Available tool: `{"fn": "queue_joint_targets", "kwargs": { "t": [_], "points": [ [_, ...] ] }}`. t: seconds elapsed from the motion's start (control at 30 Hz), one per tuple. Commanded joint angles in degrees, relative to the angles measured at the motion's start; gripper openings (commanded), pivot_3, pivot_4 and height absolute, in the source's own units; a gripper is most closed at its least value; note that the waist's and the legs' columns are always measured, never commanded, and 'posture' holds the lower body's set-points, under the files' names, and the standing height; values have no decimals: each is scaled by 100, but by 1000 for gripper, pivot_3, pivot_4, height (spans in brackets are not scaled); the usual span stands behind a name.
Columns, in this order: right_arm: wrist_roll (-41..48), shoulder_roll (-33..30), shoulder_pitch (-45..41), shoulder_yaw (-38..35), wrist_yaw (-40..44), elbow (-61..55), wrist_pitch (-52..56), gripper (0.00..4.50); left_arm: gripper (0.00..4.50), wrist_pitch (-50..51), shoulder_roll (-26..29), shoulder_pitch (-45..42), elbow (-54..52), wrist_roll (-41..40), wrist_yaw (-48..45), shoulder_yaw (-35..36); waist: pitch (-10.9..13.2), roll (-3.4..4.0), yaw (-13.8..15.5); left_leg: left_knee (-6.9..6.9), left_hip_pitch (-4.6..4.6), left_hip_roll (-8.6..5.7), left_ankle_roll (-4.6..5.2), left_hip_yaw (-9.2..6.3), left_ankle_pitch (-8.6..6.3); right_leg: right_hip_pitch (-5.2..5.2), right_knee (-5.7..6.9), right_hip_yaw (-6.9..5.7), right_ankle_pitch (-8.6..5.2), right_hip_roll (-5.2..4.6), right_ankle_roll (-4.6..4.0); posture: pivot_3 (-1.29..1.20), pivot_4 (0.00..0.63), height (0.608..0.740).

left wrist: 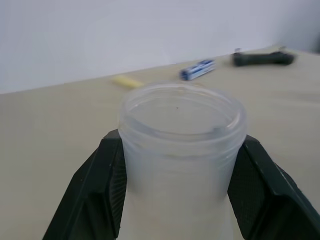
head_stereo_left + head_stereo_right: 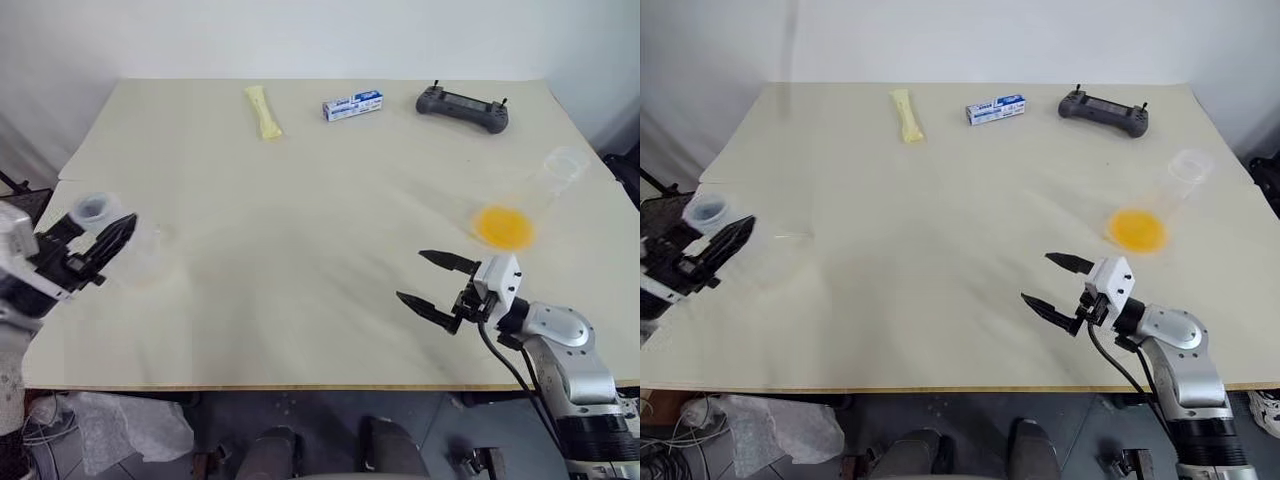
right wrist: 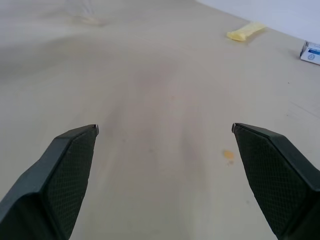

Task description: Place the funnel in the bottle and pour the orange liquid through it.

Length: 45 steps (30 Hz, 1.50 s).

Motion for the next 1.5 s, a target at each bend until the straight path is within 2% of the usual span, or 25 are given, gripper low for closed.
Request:
{"fn": "queue_joint_targets", "kwargs": {
  "t": [0.03, 0.17, 0.3, 0.5, 0.7, 1.0, 1.03, 1.2, 1.37, 1.5],
  "points": [
    [327, -122, 67, -251, 29, -408, 163, 4500, 2354, 295, 104, -524, -252, -174, -129, -474, 1, 2, -7, 0, 0, 0, -1, 0, 1, -1, 1, -1, 0, 4, 0, 0, 150, 740],
    [554, -212, 237, -404, 56, -719, 381, 4500, 2354, 343, -350, -1747, 100, 52, -353, -1598, 3, 4, 36, 1, -2, -8, 0, -2, 2, -4, 10, -11, 0, 17, 0, 0, 150, 740],
    [648, -236, 386, -462, -27, -1052, 531, 4500, 2354, -256, -1326, -2808, 1031, 682, -722, -2664, 4, 4, 97, 14, -2, -22, 5, 6, 4, -1, 20, -8, 3, 15, 5, 0, 150, 740],
    [647, -202, 587, -562, -208, -1344, 570, 4500, 2354, -1089, -2263, -3657, 2541, 1570, -1329, -3600, 7, -3, 124, 22, -6, -13, 8, 29, 6, -8, 21, -9, 3, 27, 7, 0, 150, 740],
    [633, -184, 924, -674, -421, -1667, 567, 4500, 2354, -1664, -2670, -4041, 3510, 2063, -1638, -3808, 8, -5, 145, 29, -12, -13, 9, 30, 7, -9, 21, -13, 4, 26, 7, 0, 150, 740],
    [573, -151, 1358, -718, -653, -1966, 513, 4500, 2354, -1974, -2902, -4197, 3984, 2457, -1943, -3927, 10, -7, 155, 42, -18, -15, 11, 26, 7, -8, 22, -15, 5, 23, 9, 0, 150, 740],
    [568, -150, 1374, -714, -667, -1977, 504, 4500, 3069, -1988, -2914, -4197, 3998, 2489, -1951, -3930, 10, -7, 155, 44, -19, -15, 12, 25, 8, -8, 22, -15, 5, 23, 10, 0, 150, 740],
    [566, -158, 1396, -715, -709, -1991, 479, 4500, 4395, -1956, -2951, -4124, 3891, 2525, -2037, -3930, 10, -8, 152, 46, -19, -15, 12, 21, 7, -7, 24, -15, 5, 23, 10, 0, 150, 740],
    [575, -194, 1400, -746, -696, -1978, 459, 4500, 4484, -1791, -2885, -4012, 3616, 2445, -2070, -3897, 10, -8, 151, 47, -20, -15, 12, 20, 8, -7, 25, -16, 5, 23, 10, 0, 150, 740],
    [597, -260, 1358, -808, -642, -1930, 456, 4500, 4484, -1243, -2650, -3802, 3081, 2234, -2127, -3780, 10, -8, 144, 47, -20, -14, 12, 19, 7, -7, 26, -15, 5, 23, 10, 0, 150, 740]
  ]
}}
